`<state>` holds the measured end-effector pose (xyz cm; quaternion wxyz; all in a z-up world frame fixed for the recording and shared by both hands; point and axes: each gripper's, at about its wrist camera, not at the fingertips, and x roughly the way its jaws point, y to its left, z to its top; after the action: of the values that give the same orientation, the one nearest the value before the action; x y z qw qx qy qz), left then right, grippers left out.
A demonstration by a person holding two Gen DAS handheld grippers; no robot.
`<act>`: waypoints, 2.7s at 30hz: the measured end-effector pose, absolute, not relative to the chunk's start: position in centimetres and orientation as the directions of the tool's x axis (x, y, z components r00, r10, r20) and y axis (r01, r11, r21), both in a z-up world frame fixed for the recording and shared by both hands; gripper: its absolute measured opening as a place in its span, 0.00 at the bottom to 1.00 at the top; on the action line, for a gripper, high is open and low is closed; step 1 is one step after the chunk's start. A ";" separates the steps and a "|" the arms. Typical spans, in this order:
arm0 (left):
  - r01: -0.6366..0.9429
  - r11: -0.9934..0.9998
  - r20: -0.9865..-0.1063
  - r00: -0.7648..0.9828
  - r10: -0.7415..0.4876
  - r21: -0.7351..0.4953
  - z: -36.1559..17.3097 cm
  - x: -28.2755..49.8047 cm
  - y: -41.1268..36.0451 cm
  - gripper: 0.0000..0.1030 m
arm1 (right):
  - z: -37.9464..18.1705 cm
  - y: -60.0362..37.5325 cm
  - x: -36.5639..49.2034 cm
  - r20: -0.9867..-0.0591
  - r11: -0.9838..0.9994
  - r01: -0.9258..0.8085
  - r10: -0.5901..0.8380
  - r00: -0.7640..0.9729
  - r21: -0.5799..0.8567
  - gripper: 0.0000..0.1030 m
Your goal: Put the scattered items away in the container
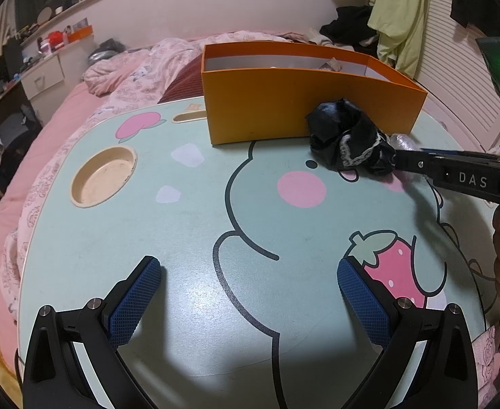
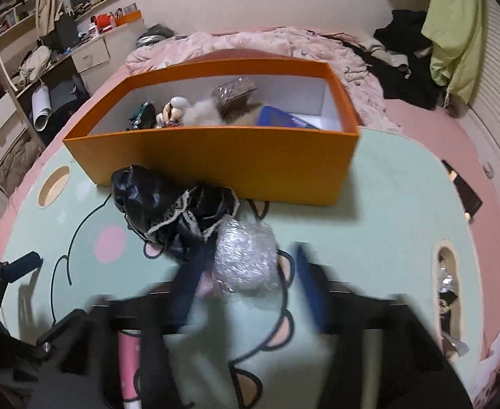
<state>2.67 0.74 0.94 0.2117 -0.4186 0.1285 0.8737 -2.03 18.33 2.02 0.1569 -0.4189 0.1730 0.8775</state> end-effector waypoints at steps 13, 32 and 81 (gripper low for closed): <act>-0.533 -0.844 -0.773 -0.507 0.382 -0.067 2.8 2.7 3.7 1.00 | 5.5 20.8 6.3 -0.651 -0.872 -0.449 0.228 -0.724 0.193 0.31; -0.589 -0.808 -0.780 -0.519 0.350 0.029 2.8 -0.3 13.1 0.45 | 4.3 22.2 7.4 -0.642 -0.850 -0.444 0.176 -0.746 0.283 0.31; -0.437 -0.899 -0.805 -0.543 0.238 0.029 1.6 2.0 1.7 1.00 | 1.9 15.3 2.2 -0.779 -0.842 -0.481 0.125 -0.614 0.244 0.80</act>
<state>2.00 1.68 1.59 0.1937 -0.4369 0.1139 0.8710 2.18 15.34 1.89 0.1740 -0.4033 0.2209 0.8708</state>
